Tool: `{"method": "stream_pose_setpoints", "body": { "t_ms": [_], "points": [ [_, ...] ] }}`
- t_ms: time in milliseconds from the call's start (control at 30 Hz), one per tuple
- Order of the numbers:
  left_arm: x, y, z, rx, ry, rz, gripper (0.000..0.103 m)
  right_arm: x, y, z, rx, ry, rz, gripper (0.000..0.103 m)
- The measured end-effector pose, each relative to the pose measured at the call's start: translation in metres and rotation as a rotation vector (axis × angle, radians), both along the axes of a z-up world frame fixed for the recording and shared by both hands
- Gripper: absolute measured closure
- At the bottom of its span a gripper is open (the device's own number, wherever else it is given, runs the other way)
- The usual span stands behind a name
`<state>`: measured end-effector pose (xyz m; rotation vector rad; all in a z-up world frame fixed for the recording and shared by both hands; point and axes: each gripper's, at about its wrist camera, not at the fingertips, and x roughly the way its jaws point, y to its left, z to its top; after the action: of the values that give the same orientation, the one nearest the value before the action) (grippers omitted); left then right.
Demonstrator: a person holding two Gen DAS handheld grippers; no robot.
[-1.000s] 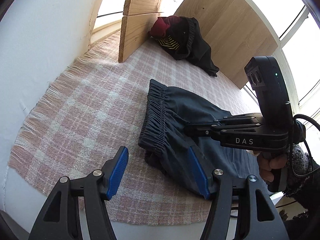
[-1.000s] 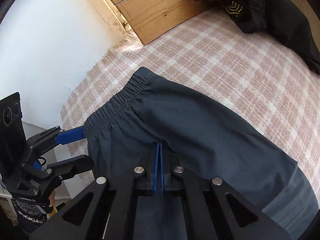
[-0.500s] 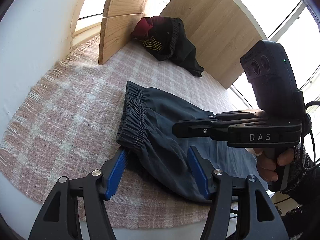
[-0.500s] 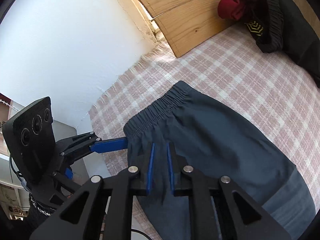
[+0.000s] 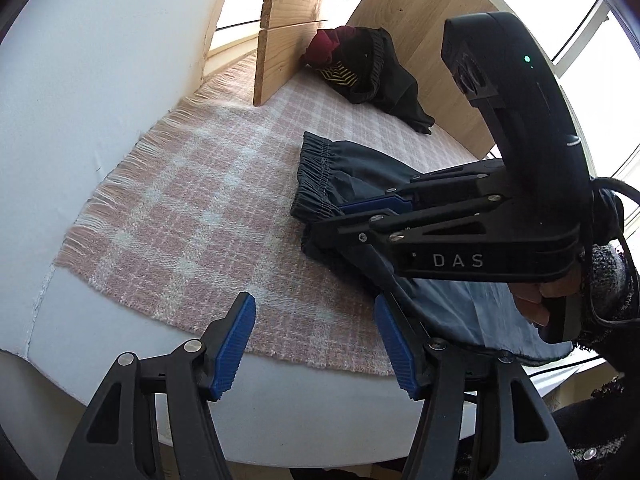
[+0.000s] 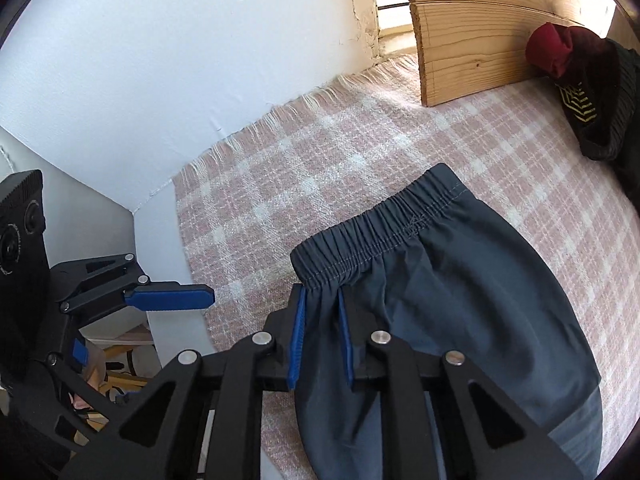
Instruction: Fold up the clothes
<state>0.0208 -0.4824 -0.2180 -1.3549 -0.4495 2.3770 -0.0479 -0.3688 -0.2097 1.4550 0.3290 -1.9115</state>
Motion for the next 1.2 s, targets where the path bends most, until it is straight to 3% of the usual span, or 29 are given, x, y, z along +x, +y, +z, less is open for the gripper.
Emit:
{"method": "stream_pose_setpoints", "body": {
  "t_ms": [100, 200, 500, 567, 633, 733, 767, 900, 1067, 1200],
  "points": [
    [-0.003, 0.010, 0.001, -0.013, 0.008, -0.049, 0.044, 0.004, 0.020, 0.015, -0.008, 0.022, -0.001, 0.096],
    [-0.006, 0.014, 0.000, -0.011, 0.006, -0.079, 0.044, 0.009, 0.043, 0.024, -0.022, -0.024, -0.015, 0.097],
    [-0.039, 0.014, -0.006, 0.077, -0.012, -0.083, 0.044, 0.013, 0.067, 0.016, -0.080, -0.071, -0.108, 0.097],
    [-0.051, 0.023, -0.009, 0.044, -0.022, -0.094, 0.045, 0.011, 0.070, 0.022, -0.097, -0.062, -0.125, 0.097],
    [-0.061, 0.034, -0.010, 0.001, -0.022, -0.109, 0.048, 0.007, 0.074, 0.028, -0.116, -0.052, -0.149, 0.097],
    [-0.072, 0.039, -0.012, -0.010, -0.020, -0.109, 0.077, 0.003, 0.079, 0.035, -0.149, -0.046, -0.185, 0.097],
    [-0.074, 0.038, -0.015, 0.020, -0.027, -0.114, 0.089, 0.002, 0.080, 0.037, -0.155, -0.042, -0.190, 0.097],
    [-0.073, 0.033, -0.014, 0.058, -0.020, -0.104, 0.092, 0.003, 0.082, 0.048, -0.157, -0.034, -0.185, 0.097],
    [-0.064, 0.002, 0.000, 0.038, 0.017, -0.024, 0.093, 0.002, 0.065, 0.044, -0.146, -0.065, -0.143, 0.097],
    [-0.062, -0.011, -0.009, -0.092, -0.014, 0.037, 0.100, 0.001, 0.029, 0.011, -0.118, -0.139, -0.100, 0.097]
  ]
}}
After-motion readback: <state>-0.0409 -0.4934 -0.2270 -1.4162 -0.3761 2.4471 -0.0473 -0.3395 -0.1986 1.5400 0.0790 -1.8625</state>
